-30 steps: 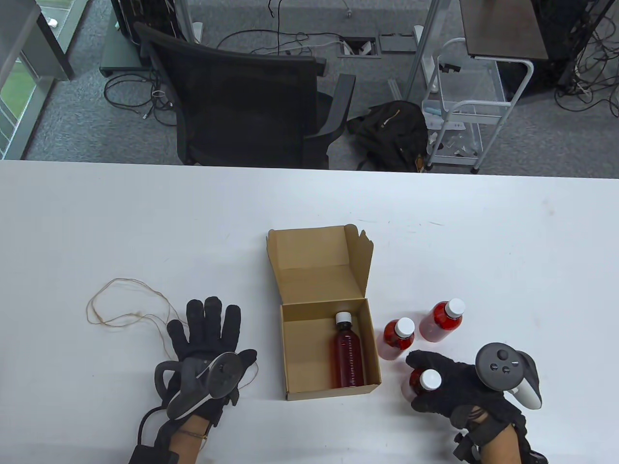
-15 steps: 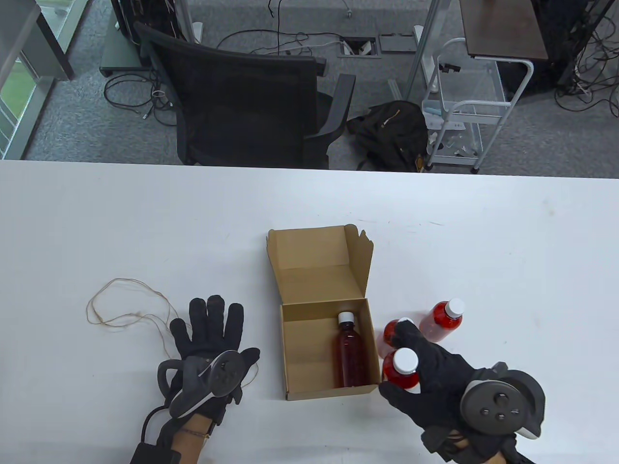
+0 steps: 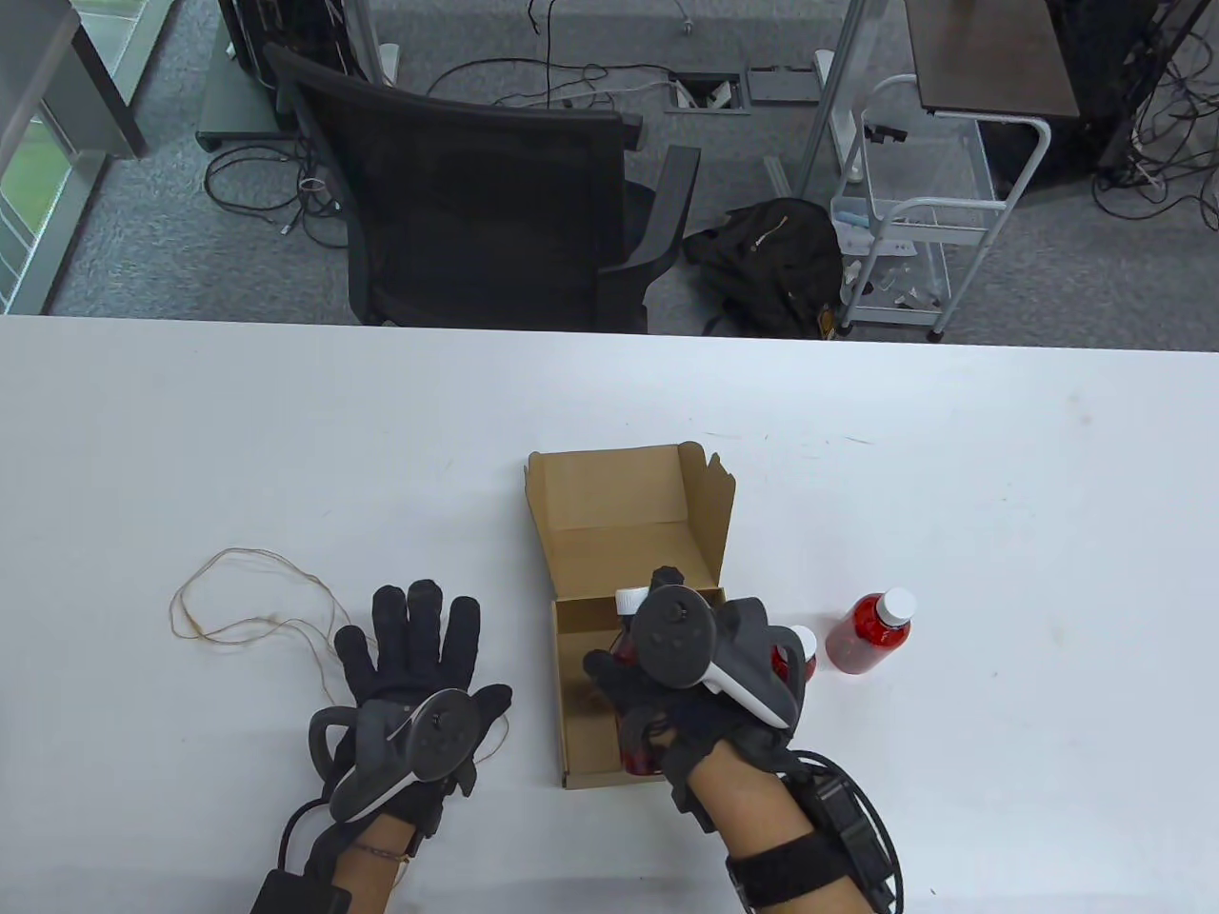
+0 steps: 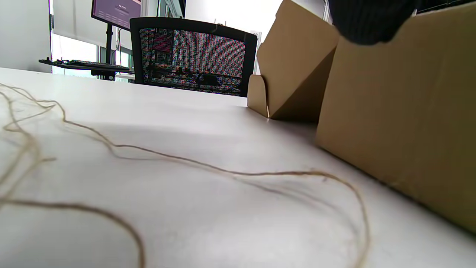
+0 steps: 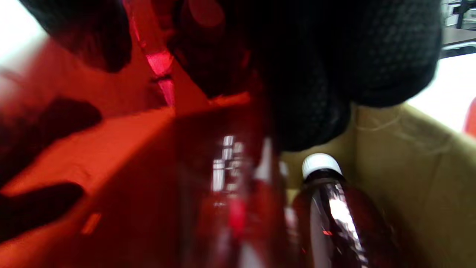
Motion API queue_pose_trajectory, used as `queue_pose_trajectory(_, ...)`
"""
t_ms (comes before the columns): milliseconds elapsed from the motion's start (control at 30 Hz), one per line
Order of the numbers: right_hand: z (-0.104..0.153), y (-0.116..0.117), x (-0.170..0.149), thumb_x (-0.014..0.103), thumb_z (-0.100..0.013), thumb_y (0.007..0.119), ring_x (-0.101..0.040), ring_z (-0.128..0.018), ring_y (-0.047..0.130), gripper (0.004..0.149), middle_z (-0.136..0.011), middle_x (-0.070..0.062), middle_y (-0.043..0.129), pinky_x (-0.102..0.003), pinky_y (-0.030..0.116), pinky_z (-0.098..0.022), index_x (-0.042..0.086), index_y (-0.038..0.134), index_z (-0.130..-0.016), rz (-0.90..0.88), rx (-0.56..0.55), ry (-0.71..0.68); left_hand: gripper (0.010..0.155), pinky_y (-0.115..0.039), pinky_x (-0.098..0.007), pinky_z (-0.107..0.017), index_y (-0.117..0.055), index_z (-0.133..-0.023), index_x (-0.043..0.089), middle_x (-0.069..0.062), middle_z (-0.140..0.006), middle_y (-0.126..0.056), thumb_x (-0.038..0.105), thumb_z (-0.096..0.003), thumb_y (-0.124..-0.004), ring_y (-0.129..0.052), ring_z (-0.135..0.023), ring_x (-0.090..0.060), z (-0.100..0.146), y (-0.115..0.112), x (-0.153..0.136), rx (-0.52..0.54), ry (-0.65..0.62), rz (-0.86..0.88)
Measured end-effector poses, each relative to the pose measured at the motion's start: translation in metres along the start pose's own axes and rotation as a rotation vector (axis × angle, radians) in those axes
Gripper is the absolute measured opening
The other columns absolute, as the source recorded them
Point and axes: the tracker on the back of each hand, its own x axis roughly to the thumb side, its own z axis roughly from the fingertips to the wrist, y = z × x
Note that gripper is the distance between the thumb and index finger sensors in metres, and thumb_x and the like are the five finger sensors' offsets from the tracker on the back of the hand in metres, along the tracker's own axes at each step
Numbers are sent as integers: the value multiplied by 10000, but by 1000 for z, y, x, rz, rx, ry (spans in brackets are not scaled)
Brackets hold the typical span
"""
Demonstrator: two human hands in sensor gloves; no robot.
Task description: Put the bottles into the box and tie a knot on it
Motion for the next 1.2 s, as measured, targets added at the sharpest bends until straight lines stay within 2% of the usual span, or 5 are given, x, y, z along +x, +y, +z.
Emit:
queue_pose_trajectory(400,-18,37,12,606,-482,769,-335,-392,1047,995,-778,-308,869,-502,908,-273,-132,375,-1021,262,50,105,957,-222,-816,-661,-224,-1207,216,-263,-1263,-94,633,-503,-720,-147,-1101,-622,-2,0,0,-10,-3,7)
queue_pose_trajectory(667,-19,39,12,494,-478,844,-315,-417,1040,952,-801,-297,852,-495,908,-297,-112,357,-1026,293,57,102,957,-224,-817,-660,-230,-1208,214,-267,-1261,-93,633,-502,-722,-153,-1099,-626,-2,0,-1,-11,0,3)
queue_pose_trajectory(800,-12,27,8,492,-477,844,-316,-422,1033,940,-808,-297,847,-495,900,-305,-101,372,-1033,257,39,99,955,-223,-816,-660,-227,-1207,215,-267,-1260,-91,633,-503,-720,-147,-1099,-625,-2,0,-2,-14,3,6)
queue_pose_trajectory(933,0,0,-1,481,-463,864,-342,-468,1005,921,-849,-297,813,-518,871,-344,-64,412,-1052,228,-84,77,955,-228,-817,-659,-231,-1207,214,-270,-1259,-97,633,-502,-721,-154,-1097,-628,-2,0,-2,-11,5,1)
queue_pose_trajectory(1200,38,-53,-61,486,-433,900,-503,-823,745,911,-1033,-274,622,-644,664,-589,39,453,-1090,102,-370,40,955,-229,-817,-657,-231,-1207,212,-270,-1258,-98,632,-504,-720,-155,-1096,-628,-1,0,-1,-16,1,-2)
